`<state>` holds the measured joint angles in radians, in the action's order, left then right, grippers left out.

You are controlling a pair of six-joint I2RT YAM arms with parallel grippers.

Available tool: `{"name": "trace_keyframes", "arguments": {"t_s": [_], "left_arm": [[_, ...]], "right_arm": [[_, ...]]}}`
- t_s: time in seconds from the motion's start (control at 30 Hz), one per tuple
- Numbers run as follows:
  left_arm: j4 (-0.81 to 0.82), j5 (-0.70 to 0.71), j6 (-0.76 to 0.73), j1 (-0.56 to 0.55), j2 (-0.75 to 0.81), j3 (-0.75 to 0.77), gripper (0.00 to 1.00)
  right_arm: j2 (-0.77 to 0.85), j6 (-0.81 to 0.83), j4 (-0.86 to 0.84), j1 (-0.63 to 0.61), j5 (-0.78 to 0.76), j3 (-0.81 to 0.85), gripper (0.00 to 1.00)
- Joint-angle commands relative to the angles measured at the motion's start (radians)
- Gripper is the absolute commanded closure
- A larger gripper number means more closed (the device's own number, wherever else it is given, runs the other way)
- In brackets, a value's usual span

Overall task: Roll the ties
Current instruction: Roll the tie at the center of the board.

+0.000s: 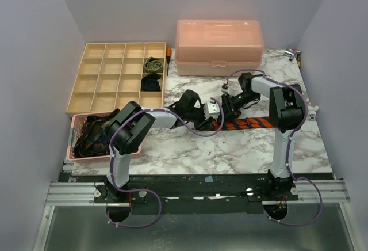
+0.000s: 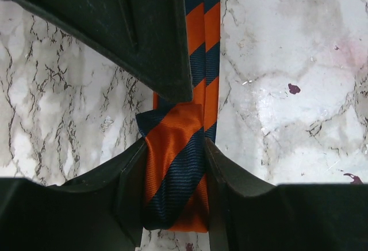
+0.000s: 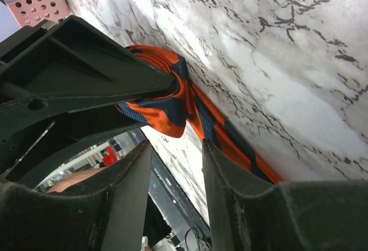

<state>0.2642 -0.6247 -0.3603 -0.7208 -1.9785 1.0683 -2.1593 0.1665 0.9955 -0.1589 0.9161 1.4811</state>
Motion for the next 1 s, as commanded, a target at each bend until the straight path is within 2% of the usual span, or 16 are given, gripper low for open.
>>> {"name": "trace_keyframes", "arguments": {"t_s": [0.0, 0.07, 0.2, 0.37, 0.6, 0.7, 0.8, 0.97], "left_arm": [[-0.101, -0.013, -0.040, 0.007, -0.064, -0.058, 0.61], [-0.092, -0.027, -0.035, 0.010, -0.072, -0.056, 0.61], [-0.068, -0.046, -0.005, 0.020, -0.075, -0.056, 0.62], [0.056, -0.149, 0.095, 0.067, -0.005, -0.100, 0.63], [0.191, -0.294, 0.165, 0.081, 0.095, -0.143, 0.62], [0.187, -0.337, 0.142, 0.081, 0.103, -0.154, 0.60], [0.080, -0.260, 0.028, 0.066, 0.087, -0.153, 0.61], [-0.075, -0.103, -0.042, 0.057, 0.004, -0.106, 0.63]], "right_arm": [[-0.030, -0.015, -0.066, -0.017, 0.054, -0.021, 0.57], [-0.044, -0.003, -0.068, -0.017, 0.048, -0.036, 0.58], [-0.080, 0.015, -0.090, -0.016, -0.054, -0.070, 0.66], [-0.120, -0.029, -0.141, -0.005, -0.174, -0.094, 0.77], [-0.146, -0.045, -0.157, -0.005, -0.270, -0.083, 0.81], [-0.157, -0.047, -0.158, -0.006, -0.288, -0.074, 0.82], [-0.166, -0.046, -0.156, -0.005, -0.298, -0.058, 0.82], [-0.158, -0.021, -0.134, -0.005, -0.314, -0.031, 0.82]]}}
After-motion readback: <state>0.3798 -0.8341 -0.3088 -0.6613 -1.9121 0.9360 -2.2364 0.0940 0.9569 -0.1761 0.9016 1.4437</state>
